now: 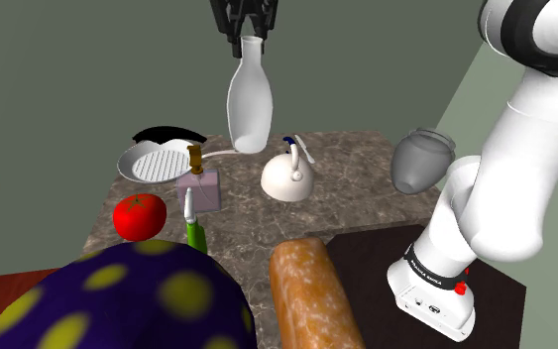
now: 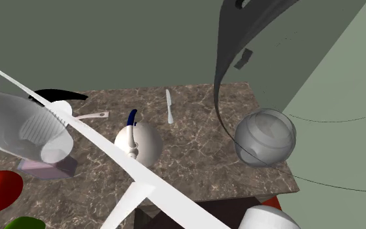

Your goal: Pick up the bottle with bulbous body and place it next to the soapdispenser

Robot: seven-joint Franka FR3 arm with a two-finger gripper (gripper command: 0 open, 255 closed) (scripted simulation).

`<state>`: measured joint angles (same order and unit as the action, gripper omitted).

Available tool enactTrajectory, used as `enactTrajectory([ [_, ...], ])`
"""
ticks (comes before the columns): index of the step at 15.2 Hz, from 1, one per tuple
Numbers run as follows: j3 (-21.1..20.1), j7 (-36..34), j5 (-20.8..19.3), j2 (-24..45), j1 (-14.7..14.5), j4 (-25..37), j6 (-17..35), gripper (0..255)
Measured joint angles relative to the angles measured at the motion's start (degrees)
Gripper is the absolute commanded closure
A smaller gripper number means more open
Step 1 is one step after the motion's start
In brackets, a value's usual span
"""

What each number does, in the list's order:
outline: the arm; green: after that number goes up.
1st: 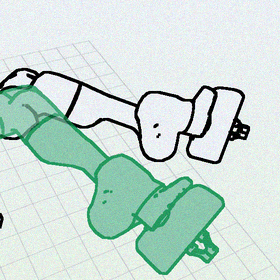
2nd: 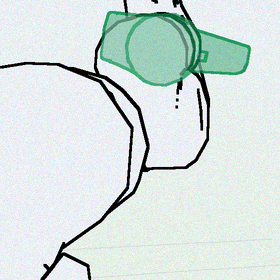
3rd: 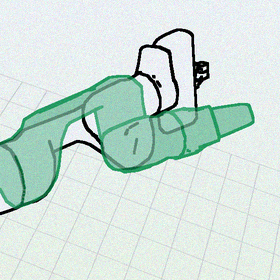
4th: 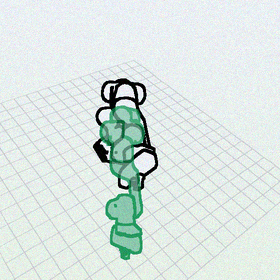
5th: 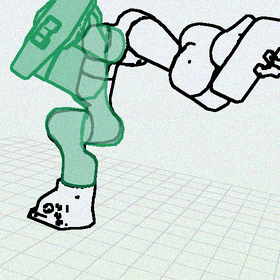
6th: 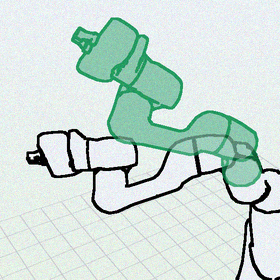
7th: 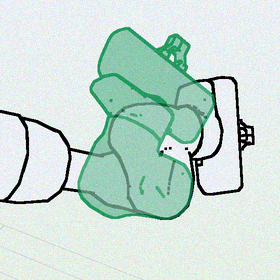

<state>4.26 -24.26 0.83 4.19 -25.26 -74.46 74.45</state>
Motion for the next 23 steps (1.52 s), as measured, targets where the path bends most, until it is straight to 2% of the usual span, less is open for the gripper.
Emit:
enactTrajectory([
  [11, -0.13, -0.14, -0.33, -4.28, -0.17, -14.34, 10.05, 255],
  [23, -0.14, -0.09, -0.45, -5.94, -0.18, -25.72, 19.77, 255],
])
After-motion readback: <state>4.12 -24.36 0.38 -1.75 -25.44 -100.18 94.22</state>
